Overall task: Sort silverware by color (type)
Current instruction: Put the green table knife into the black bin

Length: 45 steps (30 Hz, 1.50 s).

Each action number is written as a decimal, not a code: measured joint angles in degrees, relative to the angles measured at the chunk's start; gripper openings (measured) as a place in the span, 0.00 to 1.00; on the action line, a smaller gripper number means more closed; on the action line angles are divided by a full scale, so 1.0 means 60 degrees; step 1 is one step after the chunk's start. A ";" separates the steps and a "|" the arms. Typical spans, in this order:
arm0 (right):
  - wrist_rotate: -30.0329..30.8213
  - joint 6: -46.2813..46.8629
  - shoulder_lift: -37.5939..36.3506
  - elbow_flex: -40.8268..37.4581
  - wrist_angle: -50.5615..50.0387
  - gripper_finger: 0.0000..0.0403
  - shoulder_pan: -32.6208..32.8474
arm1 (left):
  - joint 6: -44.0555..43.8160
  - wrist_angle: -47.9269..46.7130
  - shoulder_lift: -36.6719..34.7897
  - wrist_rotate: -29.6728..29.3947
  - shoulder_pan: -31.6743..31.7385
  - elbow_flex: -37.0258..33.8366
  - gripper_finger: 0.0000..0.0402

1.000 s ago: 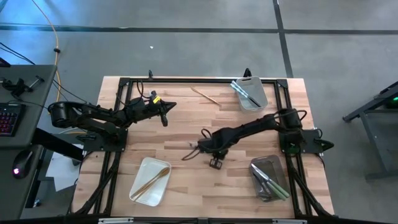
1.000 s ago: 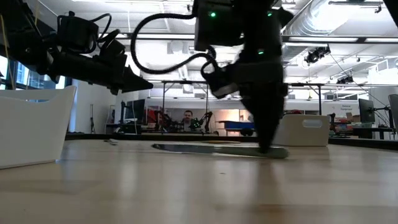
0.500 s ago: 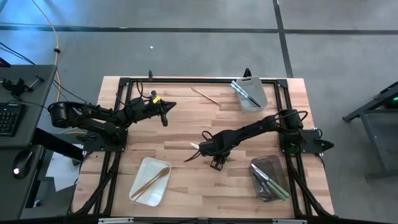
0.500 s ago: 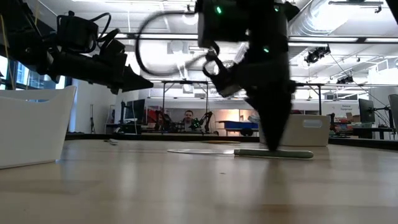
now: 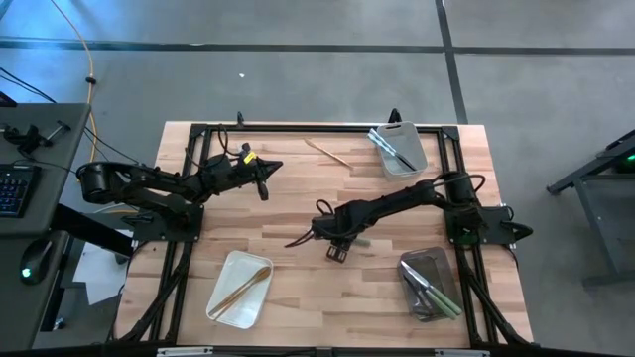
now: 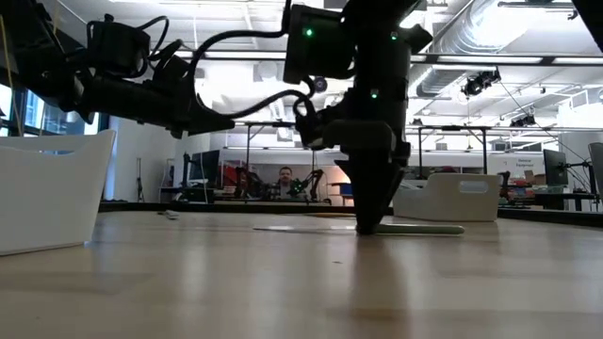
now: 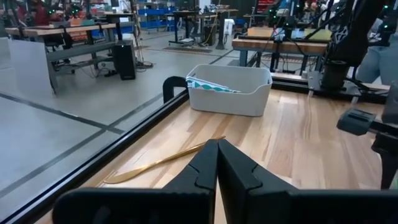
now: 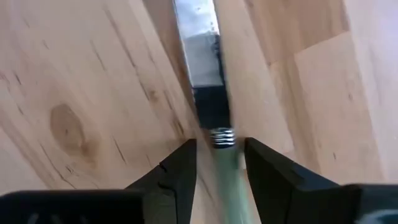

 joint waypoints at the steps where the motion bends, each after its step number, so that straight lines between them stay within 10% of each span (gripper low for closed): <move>1: -0.0043 -0.0017 0.0037 0.0018 0.0009 0.29 0.0000 | 0.0004 0.0000 0.0000 0.0000 0.0000 0.0003 0.00; 20: -0.0813 -0.0246 0.0013 -0.0715 0.0699 0.28 -0.0266 | 0.0007 0.0001 0.0000 0.0234 -0.0004 0.0004 0.00; 45: -0.2311 0.0660 0.0177 0.0878 -0.1260 0.03 -0.0744 | -0.0015 0.0007 0.0000 0.0226 -0.0004 0.0004 0.00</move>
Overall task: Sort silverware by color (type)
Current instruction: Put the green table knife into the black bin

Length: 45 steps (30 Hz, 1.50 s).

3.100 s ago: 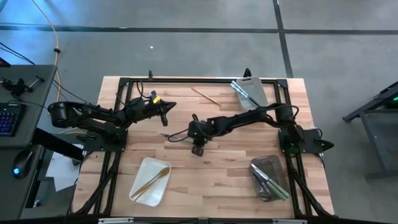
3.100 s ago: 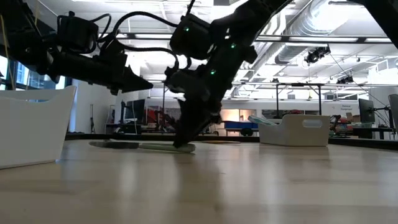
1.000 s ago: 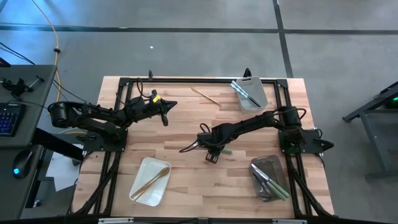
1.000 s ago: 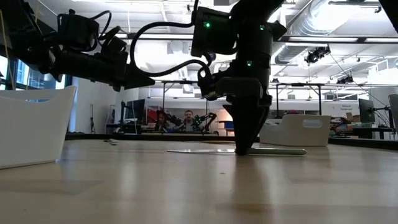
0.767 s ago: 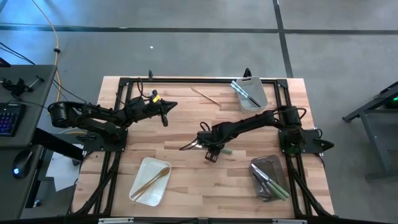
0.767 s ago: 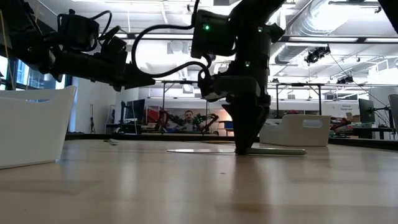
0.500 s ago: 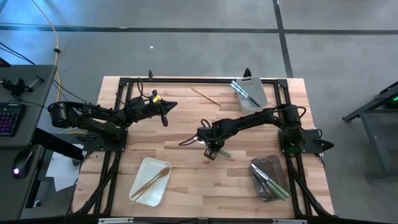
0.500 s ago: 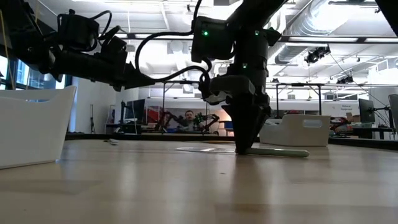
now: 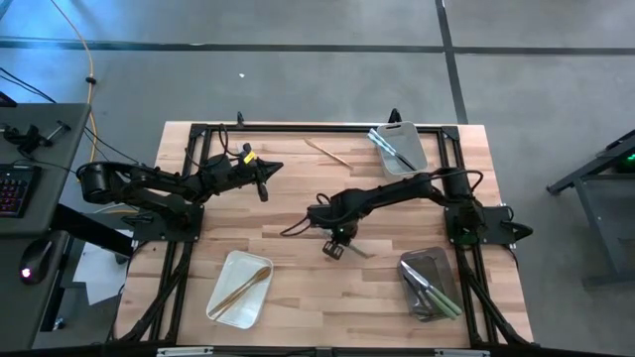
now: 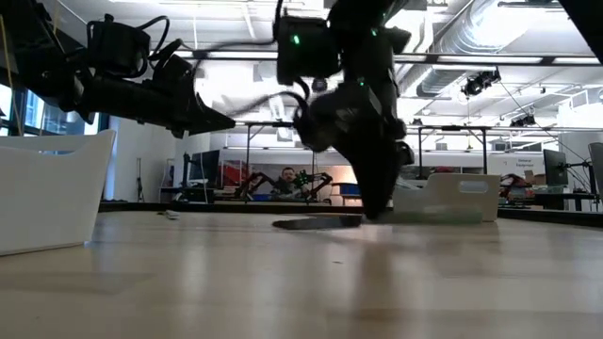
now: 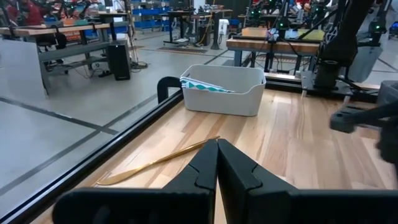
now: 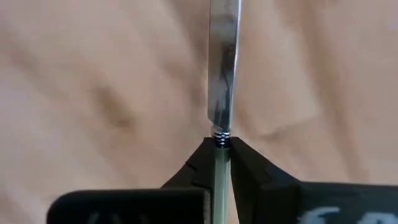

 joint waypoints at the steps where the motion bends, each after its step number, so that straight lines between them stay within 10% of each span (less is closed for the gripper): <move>1: -0.0092 0.0063 -0.0015 0.0090 -0.0017 0.03 0.0017 | 0.0000 0.0000 -0.0003 0.0000 0.0000 0.0000 0.00; 26: 0.0814 0.1643 -0.0124 -0.0455 0.0438 0.01 0.1241 | -0.0062 0.0004 0.0000 0.0200 0.0003 0.0000 0.00; 39: 0.0857 0.2109 -0.0131 -0.1036 0.1123 0.28 0.1287 | -0.0076 0.0006 0.0000 0.0207 0.0000 0.0000 0.00; 45: 0.0799 0.2097 -0.0207 -0.1743 0.2005 0.24 0.1272 | -0.0076 0.0004 0.0000 0.0208 0.0000 0.0000 0.00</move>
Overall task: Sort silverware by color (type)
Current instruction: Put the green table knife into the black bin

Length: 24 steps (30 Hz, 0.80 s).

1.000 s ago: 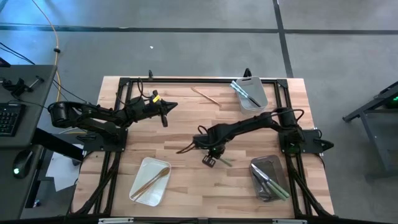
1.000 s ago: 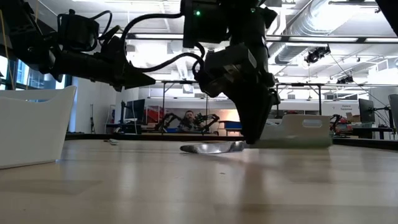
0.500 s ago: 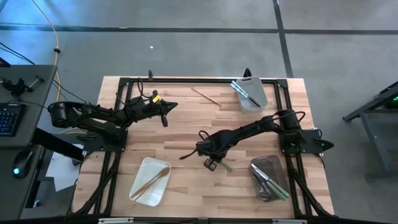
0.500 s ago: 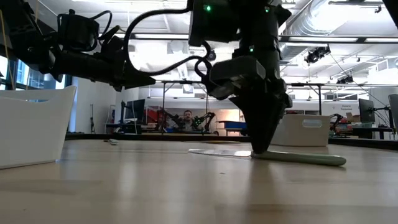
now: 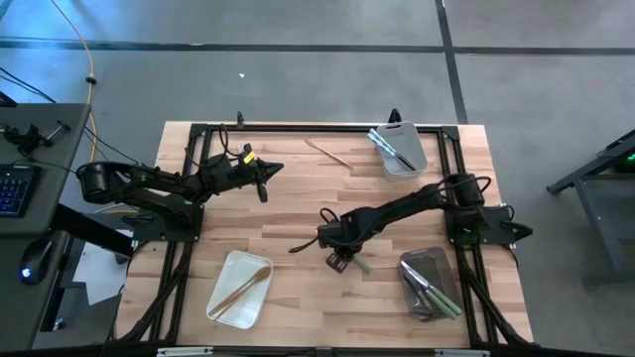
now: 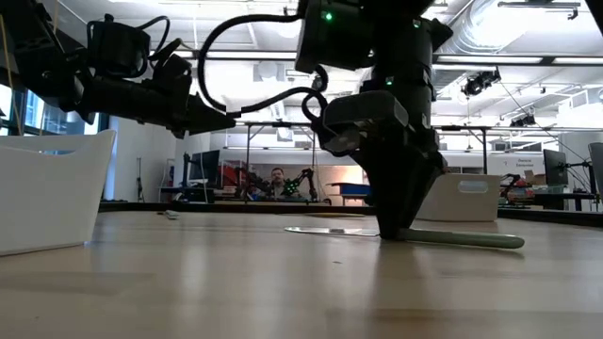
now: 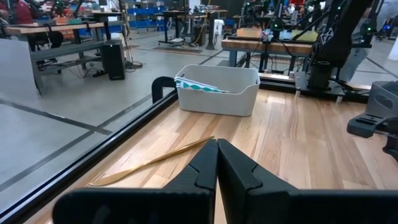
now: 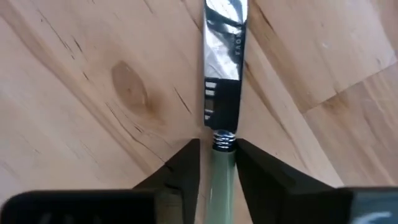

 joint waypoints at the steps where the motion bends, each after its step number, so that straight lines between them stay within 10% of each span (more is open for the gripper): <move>1: -0.0100 0.0004 -0.0033 -0.0139 0.0145 0.22 -0.0013 | 0.0004 0.0000 -0.0003 0.0000 0.0000 0.0000 0.00; 10: -0.0234 -0.0357 -0.0038 0.0008 -0.0040 0.03 -0.0129 | 0.0007 0.0000 0.0000 0.0000 0.0000 0.0000 0.00; 24: -0.0074 0.0015 -0.1012 0.0497 -0.0984 0.00 -0.0224 | 0.0011 -0.0007 0.0000 0.0000 -0.0001 0.0000 0.00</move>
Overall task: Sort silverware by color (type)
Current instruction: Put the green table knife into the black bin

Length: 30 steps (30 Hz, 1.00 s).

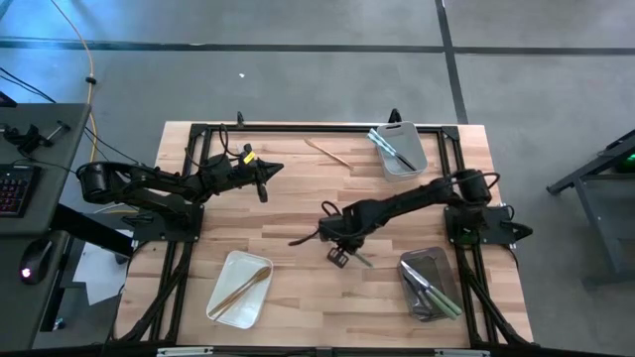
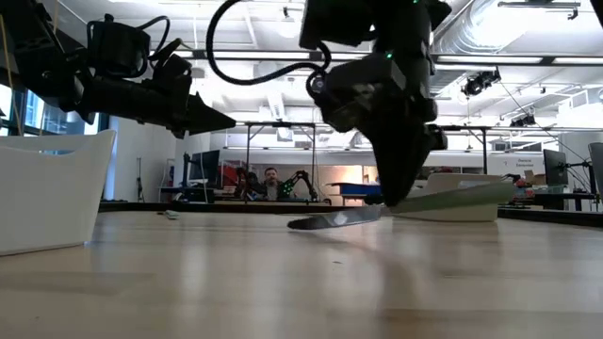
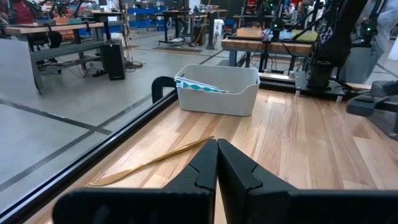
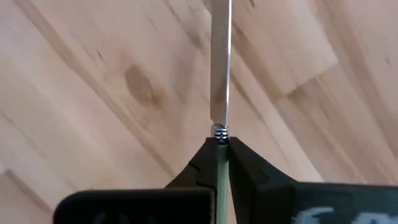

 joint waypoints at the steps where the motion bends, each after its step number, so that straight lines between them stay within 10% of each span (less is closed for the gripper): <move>1: -0.0039 0.0061 -0.0017 0.0001 -0.0029 0.00 0.0038 | 0.0000 -0.0002 0.0000 0.0000 0.0001 0.0000 0.00; 30: 0.1354 0.0695 0.0560 0.0066 -0.0495 0.01 0.0727 | -0.0011 -0.0007 -0.0002 0.0004 -0.0002 0.0000 0.00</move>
